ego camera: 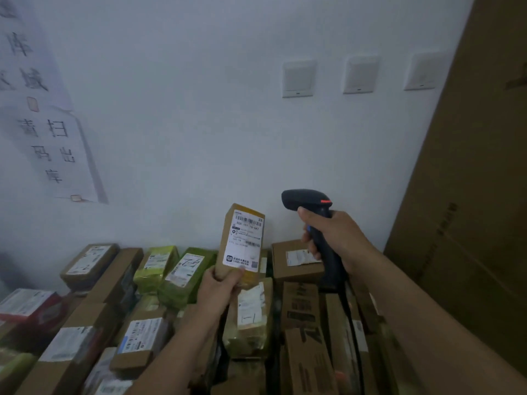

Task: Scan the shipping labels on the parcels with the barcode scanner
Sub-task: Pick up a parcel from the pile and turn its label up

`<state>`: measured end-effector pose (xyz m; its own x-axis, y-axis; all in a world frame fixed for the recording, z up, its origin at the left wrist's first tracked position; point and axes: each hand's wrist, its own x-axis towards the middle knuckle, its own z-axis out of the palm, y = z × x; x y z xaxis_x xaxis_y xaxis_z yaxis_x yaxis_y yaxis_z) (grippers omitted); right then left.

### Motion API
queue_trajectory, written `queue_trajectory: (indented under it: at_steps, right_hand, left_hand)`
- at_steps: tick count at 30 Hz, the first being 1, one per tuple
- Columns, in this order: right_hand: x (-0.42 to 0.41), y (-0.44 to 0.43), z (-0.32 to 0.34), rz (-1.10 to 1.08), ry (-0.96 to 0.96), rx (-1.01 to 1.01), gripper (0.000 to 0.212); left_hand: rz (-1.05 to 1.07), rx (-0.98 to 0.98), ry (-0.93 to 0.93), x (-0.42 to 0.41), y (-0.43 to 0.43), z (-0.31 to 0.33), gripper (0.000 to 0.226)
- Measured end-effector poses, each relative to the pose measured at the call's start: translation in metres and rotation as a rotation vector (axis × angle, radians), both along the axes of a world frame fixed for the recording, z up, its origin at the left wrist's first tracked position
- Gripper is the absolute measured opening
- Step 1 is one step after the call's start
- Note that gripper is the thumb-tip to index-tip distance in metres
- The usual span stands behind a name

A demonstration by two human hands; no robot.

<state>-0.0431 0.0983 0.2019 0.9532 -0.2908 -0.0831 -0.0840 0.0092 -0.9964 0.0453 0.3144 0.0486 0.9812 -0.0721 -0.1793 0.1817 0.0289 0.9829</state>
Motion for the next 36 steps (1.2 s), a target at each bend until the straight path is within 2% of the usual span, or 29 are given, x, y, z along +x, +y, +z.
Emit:
queue_trajectory:
  at_steps: [2,8,11,16,21,23,27,31,36]
  right_hand:
    - [0.018,-0.030,-0.018,-0.066,-0.006,0.036,0.035]
    - [0.061,-0.094,-0.089,-0.207,0.029,0.189,0.031]
    - [0.073,-0.110,-0.124,-0.210,0.058,0.207,0.032]
    - [0.088,-0.117,-0.166,-0.148,0.152,0.216,0.034]
    - [0.107,-0.103,-0.190,-0.048,0.174,0.215,0.033]
    - [0.116,-0.097,-0.197,-0.017,0.164,0.238,0.031]
    - [0.130,-0.085,-0.208,0.029,0.192,0.276,0.031]
    - [0.140,-0.076,-0.225,0.048,0.238,0.334,0.031]
    - [0.152,-0.076,-0.235,0.026,0.230,0.366,0.030]
  left_hand:
    - [-0.038,0.051,0.042,0.012,-0.031,-0.010,0.041]
    - [-0.183,0.155,0.158,0.052,-0.112,-0.038,0.034]
    - [-0.310,0.242,0.224,0.065,-0.135,-0.057,0.028]
    - [-0.369,0.403,0.313,0.071,-0.146,-0.099,0.037]
    - [-0.453,0.855,0.065,0.075,-0.147,-0.096,0.031]
    - [-0.368,0.921,-0.052,0.086,-0.146,-0.092,0.031]
    - [-0.217,1.062,-0.161,0.129,-0.125,-0.085,0.038]
    - [-0.353,1.377,-0.182,0.180,-0.105,-0.105,0.033]
    - [-0.471,1.389,0.001,0.211,-0.110,-0.138,0.042]
